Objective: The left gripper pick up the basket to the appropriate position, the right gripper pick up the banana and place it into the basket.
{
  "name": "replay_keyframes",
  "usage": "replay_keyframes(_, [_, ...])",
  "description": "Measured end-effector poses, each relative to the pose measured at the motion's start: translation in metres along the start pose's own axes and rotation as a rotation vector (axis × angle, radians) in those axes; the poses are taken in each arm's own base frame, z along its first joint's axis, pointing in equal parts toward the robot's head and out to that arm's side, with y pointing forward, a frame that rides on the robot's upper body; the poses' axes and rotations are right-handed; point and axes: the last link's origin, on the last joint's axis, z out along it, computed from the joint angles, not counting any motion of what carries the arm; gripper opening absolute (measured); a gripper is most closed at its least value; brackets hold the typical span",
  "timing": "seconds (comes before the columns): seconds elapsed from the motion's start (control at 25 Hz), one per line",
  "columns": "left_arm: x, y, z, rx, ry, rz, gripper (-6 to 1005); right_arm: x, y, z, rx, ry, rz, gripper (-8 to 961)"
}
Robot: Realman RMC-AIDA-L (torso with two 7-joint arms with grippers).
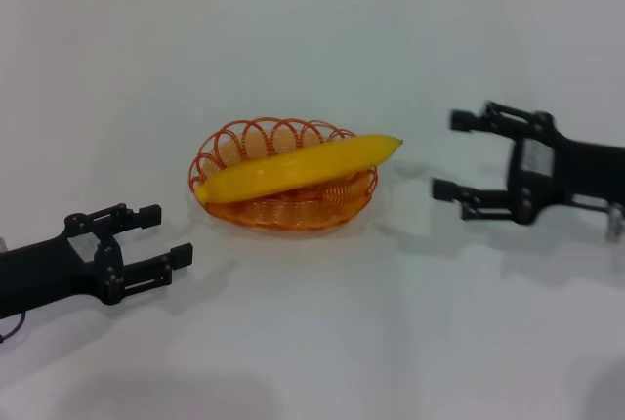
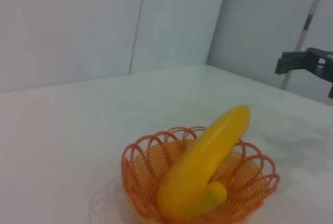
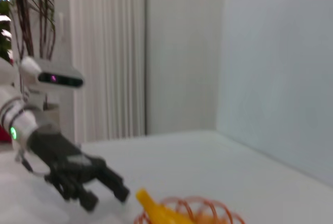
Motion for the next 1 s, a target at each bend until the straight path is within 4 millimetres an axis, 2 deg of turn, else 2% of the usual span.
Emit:
replay_keyframes(0.16, [-0.006, 0.002, -0.003, 0.024, 0.013, 0.105, 756, 0.011, 0.002, -0.018, 0.023, 0.046, 0.054, 897])
replay_keyframes(0.28, [-0.013, 0.002, -0.005, 0.068, 0.038, 0.157, 756, 0.017, 0.000, -0.022, 0.045, 0.086, 0.084, 897])
replay_keyframes(0.56, [-0.016, 0.001, -0.006, 0.111, 0.077, 0.190, 757, 0.032, 0.000, -0.010, 0.045, 0.194, 0.095, 897])
replay_keyframes(1.0, [-0.014, 0.001, -0.003, 0.103, 0.080, 0.202, 757, 0.033, 0.004, 0.007, 0.007, 0.207, 0.076, 897])
